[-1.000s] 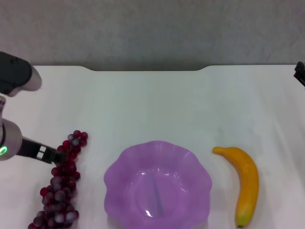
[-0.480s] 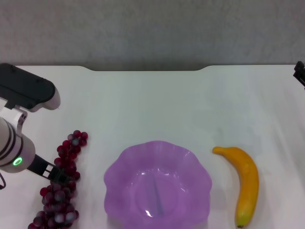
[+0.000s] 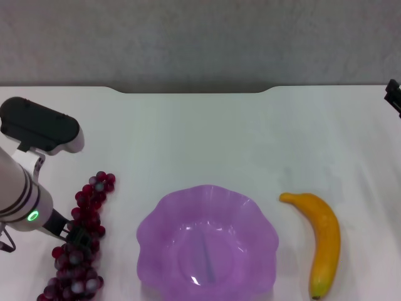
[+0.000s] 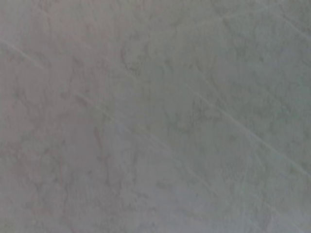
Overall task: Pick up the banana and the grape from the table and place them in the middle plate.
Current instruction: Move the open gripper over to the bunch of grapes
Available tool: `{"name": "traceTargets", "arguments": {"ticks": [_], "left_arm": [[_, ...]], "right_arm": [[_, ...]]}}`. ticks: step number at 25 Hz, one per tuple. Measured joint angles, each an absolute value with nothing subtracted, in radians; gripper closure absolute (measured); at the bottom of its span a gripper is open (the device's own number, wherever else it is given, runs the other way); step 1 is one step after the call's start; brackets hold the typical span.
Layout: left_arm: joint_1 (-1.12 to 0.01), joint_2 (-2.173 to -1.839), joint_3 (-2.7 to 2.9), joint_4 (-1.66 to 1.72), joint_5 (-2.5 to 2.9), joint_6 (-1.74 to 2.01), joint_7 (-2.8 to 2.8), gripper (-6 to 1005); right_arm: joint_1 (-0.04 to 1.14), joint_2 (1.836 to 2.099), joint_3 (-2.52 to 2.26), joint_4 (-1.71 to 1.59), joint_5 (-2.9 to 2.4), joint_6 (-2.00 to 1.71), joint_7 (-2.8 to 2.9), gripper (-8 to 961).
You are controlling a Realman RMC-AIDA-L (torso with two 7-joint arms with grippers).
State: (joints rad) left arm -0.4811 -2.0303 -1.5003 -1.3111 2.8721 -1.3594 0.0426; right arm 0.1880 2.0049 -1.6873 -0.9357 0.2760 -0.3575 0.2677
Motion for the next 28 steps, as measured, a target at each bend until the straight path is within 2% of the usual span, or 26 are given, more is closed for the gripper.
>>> {"name": "traceTargets", "arguments": {"ticks": [15, 28], "left_arm": [[-0.517, -2.034, -1.500, -1.212, 2.869, -1.308, 0.040, 233], [-0.523, -2.031, -1.484, -1.200, 2.869, -1.294, 0.047, 610]], "right_arm": [[0.190, 2.005, -1.687, -0.933, 0.276, -0.357, 0.269, 88], [0.192, 2.005, -1.687, -0.934, 0.276, -0.357, 0.270, 88]]}}
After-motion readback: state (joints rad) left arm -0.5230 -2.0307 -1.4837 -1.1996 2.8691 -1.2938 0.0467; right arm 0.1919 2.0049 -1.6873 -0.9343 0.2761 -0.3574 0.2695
